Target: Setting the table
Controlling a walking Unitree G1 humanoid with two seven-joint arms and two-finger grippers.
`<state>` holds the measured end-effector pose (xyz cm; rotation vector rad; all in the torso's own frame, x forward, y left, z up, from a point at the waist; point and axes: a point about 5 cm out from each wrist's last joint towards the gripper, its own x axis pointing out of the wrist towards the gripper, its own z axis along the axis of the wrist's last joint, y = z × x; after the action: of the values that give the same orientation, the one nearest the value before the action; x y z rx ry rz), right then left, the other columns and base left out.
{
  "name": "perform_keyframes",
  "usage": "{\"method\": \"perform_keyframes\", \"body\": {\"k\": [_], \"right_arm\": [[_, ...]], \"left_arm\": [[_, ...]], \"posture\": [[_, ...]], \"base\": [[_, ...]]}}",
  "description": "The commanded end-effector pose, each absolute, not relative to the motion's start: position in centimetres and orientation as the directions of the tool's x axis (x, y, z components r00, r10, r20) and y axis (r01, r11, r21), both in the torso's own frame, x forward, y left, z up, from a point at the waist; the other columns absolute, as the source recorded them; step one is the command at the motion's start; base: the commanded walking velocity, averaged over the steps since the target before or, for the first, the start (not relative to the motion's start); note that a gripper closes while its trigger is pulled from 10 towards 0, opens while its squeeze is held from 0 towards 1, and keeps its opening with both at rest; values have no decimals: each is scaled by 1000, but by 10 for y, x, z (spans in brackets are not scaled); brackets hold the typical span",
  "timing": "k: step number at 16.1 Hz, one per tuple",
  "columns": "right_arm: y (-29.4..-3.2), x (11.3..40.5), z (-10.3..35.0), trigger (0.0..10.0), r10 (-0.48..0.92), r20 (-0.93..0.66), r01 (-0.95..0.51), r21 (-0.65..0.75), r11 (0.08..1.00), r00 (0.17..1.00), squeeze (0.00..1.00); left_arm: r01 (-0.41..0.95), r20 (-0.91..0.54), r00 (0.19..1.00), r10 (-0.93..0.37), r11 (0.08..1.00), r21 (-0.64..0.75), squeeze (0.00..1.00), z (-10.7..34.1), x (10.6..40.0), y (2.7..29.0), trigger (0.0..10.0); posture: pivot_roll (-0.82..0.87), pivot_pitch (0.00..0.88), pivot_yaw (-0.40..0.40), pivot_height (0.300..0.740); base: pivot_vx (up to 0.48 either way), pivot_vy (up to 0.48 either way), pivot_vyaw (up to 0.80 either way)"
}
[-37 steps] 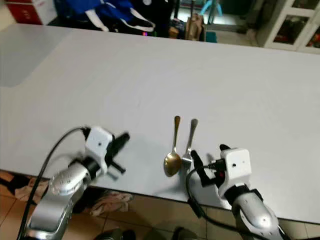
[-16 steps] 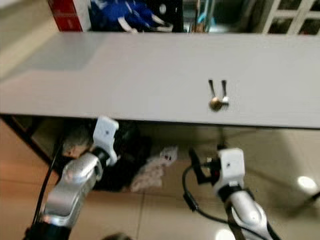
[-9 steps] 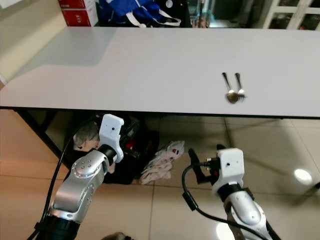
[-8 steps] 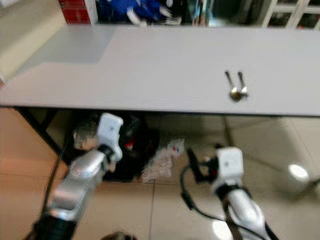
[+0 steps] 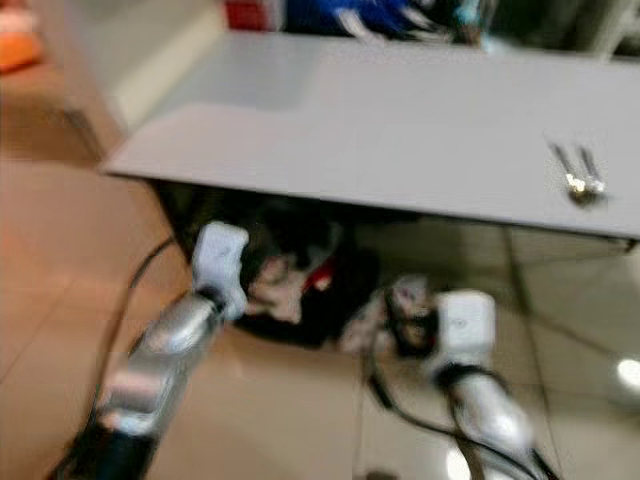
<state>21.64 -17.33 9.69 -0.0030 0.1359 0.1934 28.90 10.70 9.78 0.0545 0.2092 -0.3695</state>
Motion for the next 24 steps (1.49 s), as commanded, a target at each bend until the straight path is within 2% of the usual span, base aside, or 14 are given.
{"method": "perform_keyframes", "body": {"k": [1, 5, 7, 8, 9, 12, 14, 18, 21, 24], "right_arm": [[-181, 215, 95, 10000, 168, -159, -170, -1, 985, 973, 0], [-179, 216, 95, 10000, 173, -143, -177, -16, 984, 974, 0], [-185, 220, 99, 10000, 122, -75, -123, -13, 992, 990, 0], [-193, 219, 97, 10000, 64, -48, -66, -48, 997, 997, 0], [-208, 217, 92, 10000, -65, -14, 64, -60, 996, 998, 0], [-212, 213, 80, 10000, -121, -34, 120, -39, 992, 992, 0], [-212, 214, 76, 10000, -137, -36, 137, -10, 991, 990, 0], [-200, 221, 71, 10000, -90, -29, 89, -22, 996, 996, 0], [-199, 222, 69, 10000, -86, -39, 84, -32, 996, 996, 0], [-195, 227, 71, 10000, -75, -14, 75, -35, 997, 997, 0]], "left_arm": [[386, -201, 905, -375, 922, 18, 0, 102, 290, 96, 10000], [356, -208, 918, -338, 933, 55, 0, 98, 290, 102, 10000], [341, -179, 929, -323, 937, 81, 0, 94, 291, 113, 10000], [323, -144, 941, -308, 942, 95, 0, 93, 289, 124, 10000], [241, -65, 970, -234, 962, 132, 0, 98, 284, 151, 10000], [168, -39, 986, -164, 965, 200, 0, 100, 271, 180, 10000], [134, -97, 988, -121, 979, 151, 0, 88, 264, 192, 10000], [214, -119, 972, -203, 973, 85, 0, 84, 264, 177, 10000], [226, -131, 968, -215, 971, 75, 0, 83, 265, 178, 10000], [233, -145, 964, -221, 970, 73, 0, 81, 266, 177, 10000]], "posture": [[-86, 67, 30, 740], [-73, 58, 26, 740], [-67, 52, 22, 740], [-63, 48, 21, 740], [-59, 51, 27, 740], [-50, 46, 32, 740], [-39, 37, 31, 740], [-31, 37, 28, 740], [-28, 38, 29, 740], [-24, 36, 31, 740]], "base": [[0, 465, -769], [0, 467, -186], [0, 454, 0], [0, 450, 0], [0, 450, 0], [0, 450, 0], [0, 450, 0], [0, 451, -200], [0, 458, -702], [0, 461, 0]]}}
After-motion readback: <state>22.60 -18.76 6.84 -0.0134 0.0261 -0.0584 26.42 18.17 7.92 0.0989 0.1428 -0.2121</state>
